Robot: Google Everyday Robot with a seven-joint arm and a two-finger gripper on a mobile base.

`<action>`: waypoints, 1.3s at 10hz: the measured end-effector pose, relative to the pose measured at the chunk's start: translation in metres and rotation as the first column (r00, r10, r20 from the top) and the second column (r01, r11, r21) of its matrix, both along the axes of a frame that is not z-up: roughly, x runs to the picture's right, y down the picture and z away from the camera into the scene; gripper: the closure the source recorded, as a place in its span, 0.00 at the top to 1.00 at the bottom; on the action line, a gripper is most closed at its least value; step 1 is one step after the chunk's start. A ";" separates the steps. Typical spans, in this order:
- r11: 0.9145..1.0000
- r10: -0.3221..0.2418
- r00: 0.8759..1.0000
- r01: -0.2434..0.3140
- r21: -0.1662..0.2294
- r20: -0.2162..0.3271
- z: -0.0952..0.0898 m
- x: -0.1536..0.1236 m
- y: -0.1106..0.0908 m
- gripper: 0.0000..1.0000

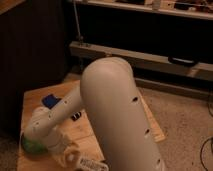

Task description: Stand the bottle upright

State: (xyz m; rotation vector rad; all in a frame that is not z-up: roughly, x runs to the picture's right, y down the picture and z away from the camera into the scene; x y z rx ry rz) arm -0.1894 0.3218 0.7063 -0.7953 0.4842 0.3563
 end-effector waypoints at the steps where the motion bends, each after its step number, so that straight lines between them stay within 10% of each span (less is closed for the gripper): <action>1: 1.000 -0.005 1.000 0.005 -0.005 -0.001 0.001 -0.001 0.001 0.65; 13: 1.000 -0.019 1.000 0.018 -0.022 -0.024 0.013 0.005 0.021 0.65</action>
